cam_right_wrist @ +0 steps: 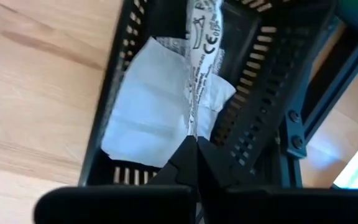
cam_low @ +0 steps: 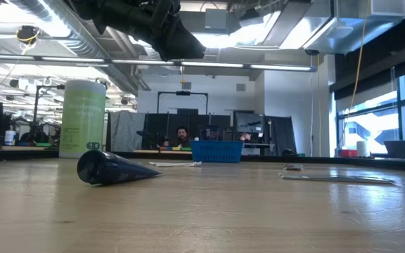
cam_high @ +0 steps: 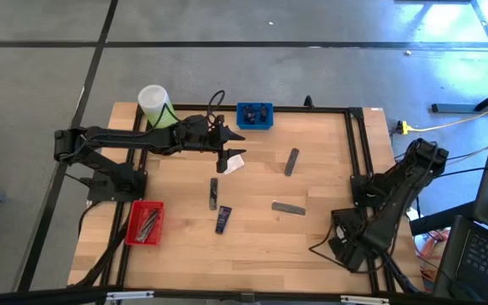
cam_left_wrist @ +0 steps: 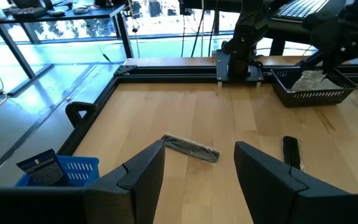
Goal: Pick & Place Travel size toiletries
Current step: Put the white bandage pad into the black basket, then put the black hair comb into the red basket
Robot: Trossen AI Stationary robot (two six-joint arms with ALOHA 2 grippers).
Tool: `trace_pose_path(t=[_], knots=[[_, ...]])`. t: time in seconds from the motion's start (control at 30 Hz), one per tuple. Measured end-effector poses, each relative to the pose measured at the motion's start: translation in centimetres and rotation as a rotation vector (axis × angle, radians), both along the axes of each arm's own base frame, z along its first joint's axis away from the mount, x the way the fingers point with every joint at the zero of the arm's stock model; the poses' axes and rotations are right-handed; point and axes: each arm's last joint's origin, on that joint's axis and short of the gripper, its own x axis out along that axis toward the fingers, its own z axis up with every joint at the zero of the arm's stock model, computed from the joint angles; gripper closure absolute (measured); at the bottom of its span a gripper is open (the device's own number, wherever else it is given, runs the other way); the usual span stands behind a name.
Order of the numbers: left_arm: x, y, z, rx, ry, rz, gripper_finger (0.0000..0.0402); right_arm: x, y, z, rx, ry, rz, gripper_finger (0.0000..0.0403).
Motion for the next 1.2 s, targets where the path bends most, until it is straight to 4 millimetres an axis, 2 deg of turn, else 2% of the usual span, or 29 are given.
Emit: trace_pose_path(t=[0.2,0.5,0.8,1.0,1.2], knots=[[0.0,0.0,0.0,0.0,0.0,0.0,0.0211,0.4,-0.3,0.0,0.005,0.001,0.006,0.0368],[0.0,0.0,0.0,0.0,0.0,0.0,0.0212,0.7,0.1,-0.1,0.048,-0.023,0.034,0.0289],[0.0,0.0,0.0,0.0,0.0,0.0,0.0212,1.3,-0.1,1.0,0.054,-0.243,0.099,0.0224],[0.0,0.0,0.0,0.0,0.0,0.0,0.0211,1.6,-1.1,2.8,-0.046,-0.502,0.171,0.0219],[0.0,0.0,0.0,0.0,0.0,0.0,0.021,3.5,-2.8,3.3,-0.244,-0.652,0.305,0.0255]])
